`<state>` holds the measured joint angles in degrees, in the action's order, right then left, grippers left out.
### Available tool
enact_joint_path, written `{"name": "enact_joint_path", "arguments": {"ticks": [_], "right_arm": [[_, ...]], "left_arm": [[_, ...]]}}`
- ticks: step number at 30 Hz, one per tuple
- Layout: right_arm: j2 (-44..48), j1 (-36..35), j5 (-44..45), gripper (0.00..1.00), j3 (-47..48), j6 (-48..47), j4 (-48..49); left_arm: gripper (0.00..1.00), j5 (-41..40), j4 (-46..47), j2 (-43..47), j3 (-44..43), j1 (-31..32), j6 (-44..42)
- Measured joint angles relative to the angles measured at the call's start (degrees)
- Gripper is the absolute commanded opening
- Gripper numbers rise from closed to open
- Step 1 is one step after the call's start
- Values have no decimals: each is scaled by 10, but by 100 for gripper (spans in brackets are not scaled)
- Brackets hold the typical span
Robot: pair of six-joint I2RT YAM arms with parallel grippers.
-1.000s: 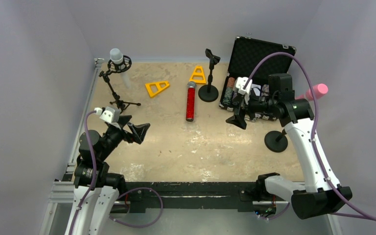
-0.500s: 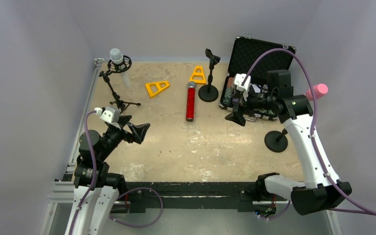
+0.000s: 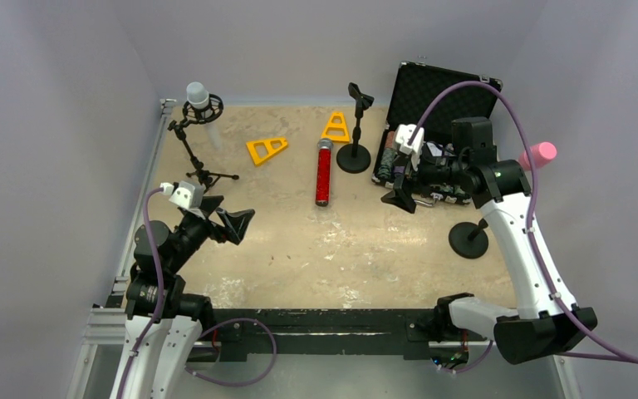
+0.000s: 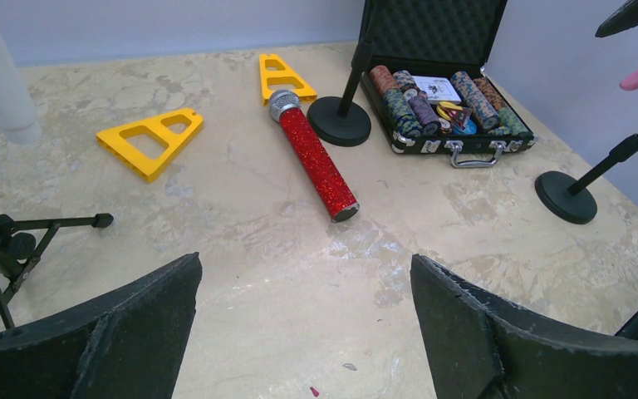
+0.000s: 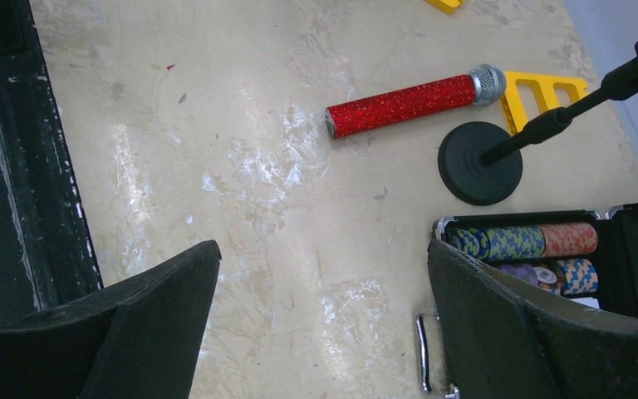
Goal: Attach the microphones to the stand
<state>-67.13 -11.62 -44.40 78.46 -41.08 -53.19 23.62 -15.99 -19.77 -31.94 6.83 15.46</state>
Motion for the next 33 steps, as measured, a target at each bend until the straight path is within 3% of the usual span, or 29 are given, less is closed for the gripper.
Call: {"name": "enact_joint_path", "arguments": {"ticks": [21, 33], "right_arm": [[-27, -4, 33, 99, 24, 32, 10], [-83, -7, 76, 99, 62, 101, 72]], "left_arm": [[99, 0, 0, 0, 0, 0, 0], [99, 0, 0, -4, 0, 0, 0]]}}
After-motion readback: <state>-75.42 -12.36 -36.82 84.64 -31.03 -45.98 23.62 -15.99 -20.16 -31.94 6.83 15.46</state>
